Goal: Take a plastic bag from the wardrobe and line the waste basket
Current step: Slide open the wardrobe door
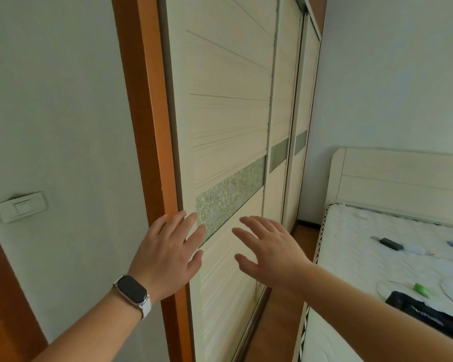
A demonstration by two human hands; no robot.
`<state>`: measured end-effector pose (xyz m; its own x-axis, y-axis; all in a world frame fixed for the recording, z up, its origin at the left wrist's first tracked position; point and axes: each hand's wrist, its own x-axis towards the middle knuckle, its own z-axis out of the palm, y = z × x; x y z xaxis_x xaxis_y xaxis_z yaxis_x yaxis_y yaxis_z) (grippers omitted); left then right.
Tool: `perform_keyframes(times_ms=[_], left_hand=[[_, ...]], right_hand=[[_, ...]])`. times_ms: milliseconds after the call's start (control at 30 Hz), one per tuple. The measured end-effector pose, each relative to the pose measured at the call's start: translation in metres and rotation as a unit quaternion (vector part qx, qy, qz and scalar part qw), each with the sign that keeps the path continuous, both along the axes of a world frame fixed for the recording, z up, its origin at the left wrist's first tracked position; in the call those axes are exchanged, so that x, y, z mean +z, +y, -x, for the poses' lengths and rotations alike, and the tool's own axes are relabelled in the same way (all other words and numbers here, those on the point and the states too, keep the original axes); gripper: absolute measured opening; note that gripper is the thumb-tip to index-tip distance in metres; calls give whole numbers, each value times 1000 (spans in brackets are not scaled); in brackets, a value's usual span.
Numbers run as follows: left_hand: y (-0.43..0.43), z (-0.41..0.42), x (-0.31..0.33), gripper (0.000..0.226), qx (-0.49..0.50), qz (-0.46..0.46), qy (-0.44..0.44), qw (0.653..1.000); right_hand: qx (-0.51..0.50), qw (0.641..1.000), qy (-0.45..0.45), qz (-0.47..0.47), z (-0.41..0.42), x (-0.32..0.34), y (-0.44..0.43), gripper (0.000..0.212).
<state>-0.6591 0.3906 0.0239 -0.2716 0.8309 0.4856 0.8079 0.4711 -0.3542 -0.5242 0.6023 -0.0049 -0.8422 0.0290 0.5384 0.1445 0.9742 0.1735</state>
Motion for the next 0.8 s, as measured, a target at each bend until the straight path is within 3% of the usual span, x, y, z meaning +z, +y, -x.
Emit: perform_keyframes(times_ms=[400,633,800], left_hand=[[85,52,40,48,50,-30,45,997],[124,80,57,46,161,-69,68,982],[126,90,52,49,220,-28,87,971]], right_hand=[[106,982,130,88,140,17,66,55],[224,929,276,106,231,19,102,54],[263,909,302,119,280,13,107,61]])
